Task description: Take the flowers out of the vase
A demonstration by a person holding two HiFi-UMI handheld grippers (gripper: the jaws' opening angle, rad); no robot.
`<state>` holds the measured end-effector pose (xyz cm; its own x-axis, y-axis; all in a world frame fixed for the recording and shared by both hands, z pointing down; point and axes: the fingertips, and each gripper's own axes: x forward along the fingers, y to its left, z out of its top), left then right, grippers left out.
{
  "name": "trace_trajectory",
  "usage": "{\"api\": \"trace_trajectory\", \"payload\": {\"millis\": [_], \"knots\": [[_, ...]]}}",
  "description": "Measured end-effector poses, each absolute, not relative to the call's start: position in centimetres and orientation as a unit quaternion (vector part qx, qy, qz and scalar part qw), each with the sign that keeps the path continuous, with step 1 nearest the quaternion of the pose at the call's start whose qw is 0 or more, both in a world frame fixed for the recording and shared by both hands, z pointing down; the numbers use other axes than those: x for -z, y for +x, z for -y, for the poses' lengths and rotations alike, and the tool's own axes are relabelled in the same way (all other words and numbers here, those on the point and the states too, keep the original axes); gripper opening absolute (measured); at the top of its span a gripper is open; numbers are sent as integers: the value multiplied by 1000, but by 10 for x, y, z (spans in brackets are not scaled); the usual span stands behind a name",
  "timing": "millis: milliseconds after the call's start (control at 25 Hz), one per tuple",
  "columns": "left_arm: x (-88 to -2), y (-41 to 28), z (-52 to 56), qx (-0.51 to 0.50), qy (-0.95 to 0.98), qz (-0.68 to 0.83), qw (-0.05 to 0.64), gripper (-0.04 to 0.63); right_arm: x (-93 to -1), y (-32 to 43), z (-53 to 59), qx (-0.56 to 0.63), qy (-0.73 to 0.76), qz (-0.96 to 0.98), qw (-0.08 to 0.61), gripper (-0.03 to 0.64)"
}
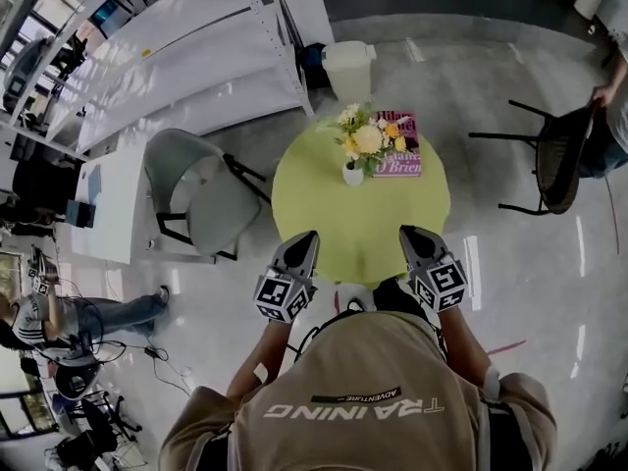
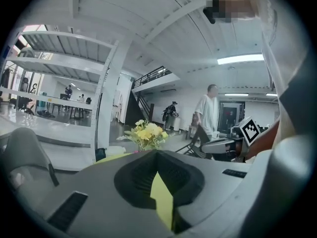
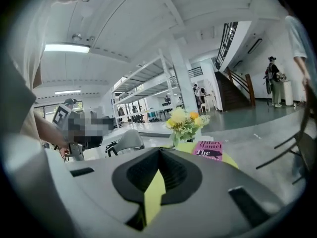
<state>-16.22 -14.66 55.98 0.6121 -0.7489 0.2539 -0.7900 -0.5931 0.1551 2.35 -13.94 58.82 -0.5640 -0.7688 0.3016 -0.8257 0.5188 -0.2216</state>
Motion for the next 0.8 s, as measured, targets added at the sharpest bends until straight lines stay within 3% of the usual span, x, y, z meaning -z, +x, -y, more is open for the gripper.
{"api": "trace_trajectory", "payload": {"millis": [560, 800], "knots": [[-568, -129, 243, -88, 874, 461, 124, 2, -587, 33, 205, -101, 401, 899, 144, 2], [-579, -132, 253, -90, 885, 441, 121, 2, -577, 23, 213, -122, 431, 886, 117, 2]]}}
